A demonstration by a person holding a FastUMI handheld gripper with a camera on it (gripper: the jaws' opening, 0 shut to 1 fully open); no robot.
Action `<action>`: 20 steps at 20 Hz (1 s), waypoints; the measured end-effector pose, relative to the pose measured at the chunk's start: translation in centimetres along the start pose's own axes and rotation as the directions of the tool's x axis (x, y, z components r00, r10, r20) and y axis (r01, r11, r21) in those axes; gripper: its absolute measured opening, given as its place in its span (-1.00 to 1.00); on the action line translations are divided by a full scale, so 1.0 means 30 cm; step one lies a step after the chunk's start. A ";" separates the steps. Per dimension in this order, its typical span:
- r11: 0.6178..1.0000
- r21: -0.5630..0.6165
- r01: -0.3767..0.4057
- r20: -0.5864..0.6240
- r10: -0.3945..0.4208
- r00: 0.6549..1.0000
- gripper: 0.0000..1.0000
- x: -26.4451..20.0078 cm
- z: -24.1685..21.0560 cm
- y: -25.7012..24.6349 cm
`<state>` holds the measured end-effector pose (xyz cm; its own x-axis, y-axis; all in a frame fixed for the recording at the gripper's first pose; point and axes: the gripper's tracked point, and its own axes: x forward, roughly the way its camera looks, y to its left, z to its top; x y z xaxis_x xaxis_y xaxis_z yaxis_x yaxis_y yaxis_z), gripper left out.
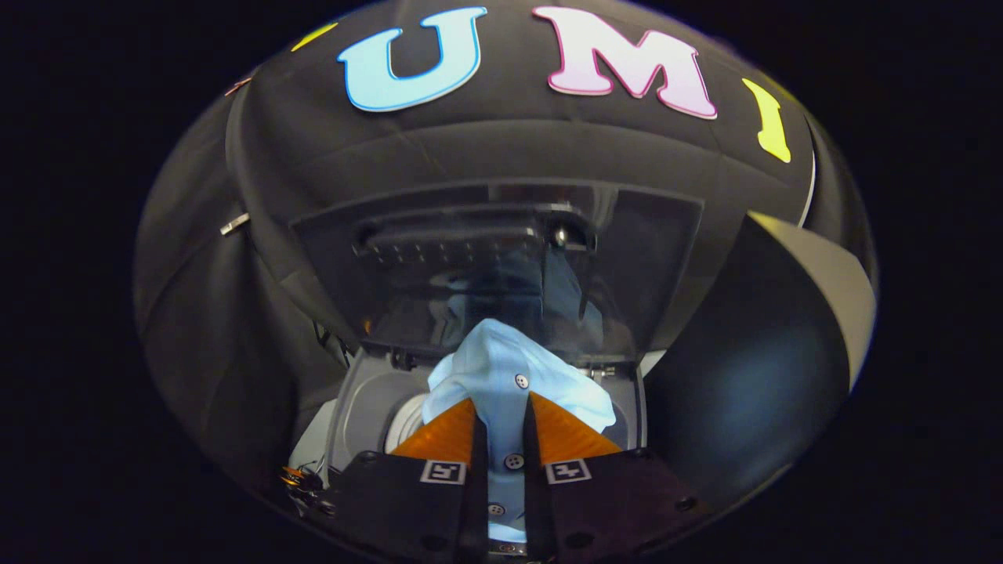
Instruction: Put the clothes into the washing machine and then close the washing machine lid.
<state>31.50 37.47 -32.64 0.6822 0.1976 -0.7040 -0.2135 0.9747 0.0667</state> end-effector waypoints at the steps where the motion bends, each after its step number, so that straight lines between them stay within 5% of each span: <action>1: 1.000 -0.009 -0.009 -0.009 0.009 1.000 -0.52 0.016 -0.013 0.000; 5: 0.994 -0.102 0.023 0.014 -0.022 1.000 0.96 0.007 -0.009 -0.018; 13: 0.988 -0.156 -0.022 0.103 0.038 0.994 0.99 -0.100 0.058 0.051; 20: 0.985 -0.163 -0.061 0.277 0.105 0.955 0.98 -0.319 0.257 0.109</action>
<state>29.67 39.58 -20.22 0.8230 0.3205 -0.4690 -0.3661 0.9306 -0.0065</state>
